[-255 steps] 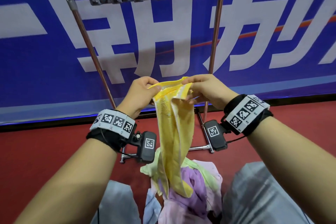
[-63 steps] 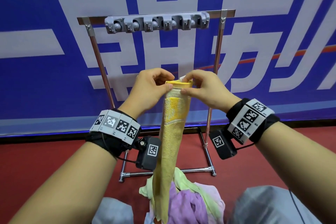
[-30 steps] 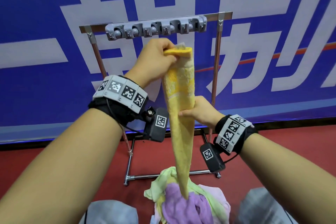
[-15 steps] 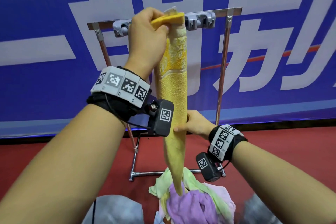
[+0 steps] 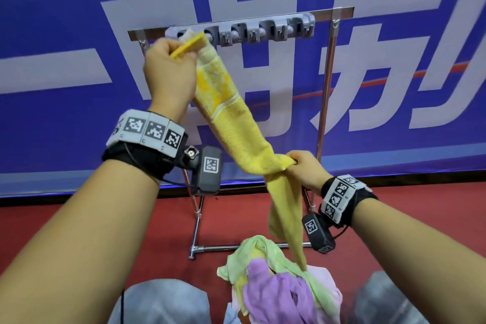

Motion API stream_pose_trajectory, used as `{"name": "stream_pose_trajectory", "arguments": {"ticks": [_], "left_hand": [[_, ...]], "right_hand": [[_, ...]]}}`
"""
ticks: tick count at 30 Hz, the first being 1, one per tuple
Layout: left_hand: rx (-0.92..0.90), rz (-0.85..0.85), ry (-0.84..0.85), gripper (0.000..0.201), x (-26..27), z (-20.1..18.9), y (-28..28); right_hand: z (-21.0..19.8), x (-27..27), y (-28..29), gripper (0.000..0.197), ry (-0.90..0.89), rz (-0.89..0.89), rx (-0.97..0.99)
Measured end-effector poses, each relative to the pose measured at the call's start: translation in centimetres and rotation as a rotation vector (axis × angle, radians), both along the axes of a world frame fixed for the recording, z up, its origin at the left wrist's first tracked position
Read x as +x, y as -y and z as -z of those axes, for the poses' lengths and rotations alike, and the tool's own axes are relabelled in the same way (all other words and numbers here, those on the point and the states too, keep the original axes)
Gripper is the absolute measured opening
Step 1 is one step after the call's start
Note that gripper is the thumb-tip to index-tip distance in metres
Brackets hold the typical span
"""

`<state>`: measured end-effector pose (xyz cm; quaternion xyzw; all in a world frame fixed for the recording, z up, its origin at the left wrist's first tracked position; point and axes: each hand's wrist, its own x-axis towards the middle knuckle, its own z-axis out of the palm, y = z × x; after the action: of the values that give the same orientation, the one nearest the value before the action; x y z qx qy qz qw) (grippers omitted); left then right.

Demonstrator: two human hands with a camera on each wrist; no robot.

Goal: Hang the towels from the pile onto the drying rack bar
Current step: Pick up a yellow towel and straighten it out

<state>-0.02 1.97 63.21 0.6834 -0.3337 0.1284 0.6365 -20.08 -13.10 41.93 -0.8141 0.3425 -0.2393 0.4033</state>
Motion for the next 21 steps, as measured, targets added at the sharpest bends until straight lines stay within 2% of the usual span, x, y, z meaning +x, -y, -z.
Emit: {"name": "stream_pose_trajectory", "arguments": {"ticks": [4, 8, 11, 12, 13, 15, 17, 19, 21], "left_hand": [[0.28, -0.005, -0.078, 0.004, 1.7, 4.8, 0.1], [0.599, 0.002, -0.104, 0.014, 2.7, 9.8, 0.0], [0.828, -0.005, -0.089, 0.004, 2.6, 12.1, -0.2], [0.871, 0.0, -0.082, 0.01, 2.5, 12.6, -0.2], [0.886, 0.016, -0.067, 0.017, 2.3, 12.9, 0.0], [0.8, 0.122, -0.004, 0.019, 1.3, 12.7, 0.7], [0.67, 0.358, 0.025, 0.025, -0.9, 11.6, 1.4], [0.618, 0.587, -0.019, 0.025, -3.4, 10.2, 1.9], [0.612, 0.682, 0.0, 0.025, -5.0, 9.3, 2.5]], "right_hand": [[-2.5, -1.0, 1.5, 0.013, 0.003, 0.021, -0.069], [-4.9, -1.6, 2.2, 0.017, -0.013, 0.013, -0.134], [-6.8, -1.6, 2.2, 0.018, -0.03, -0.04, -0.205], [-7.4, -1.4, 2.0, 0.018, -0.037, -0.062, -0.227], [-8.0, -1.3, 1.8, 0.016, -0.038, -0.08, -0.248], [-9.1, -0.9, 1.4, 0.018, -0.027, -0.112, -0.272], [-10.2, -0.5, 0.9, 0.026, -0.017, -0.138, -0.315], [-11.0, 0.0, 0.4, 0.018, -0.035, -0.177, -0.356], [-11.5, 0.3, -0.1, 0.012, -0.056, -0.221, -0.401]]}}
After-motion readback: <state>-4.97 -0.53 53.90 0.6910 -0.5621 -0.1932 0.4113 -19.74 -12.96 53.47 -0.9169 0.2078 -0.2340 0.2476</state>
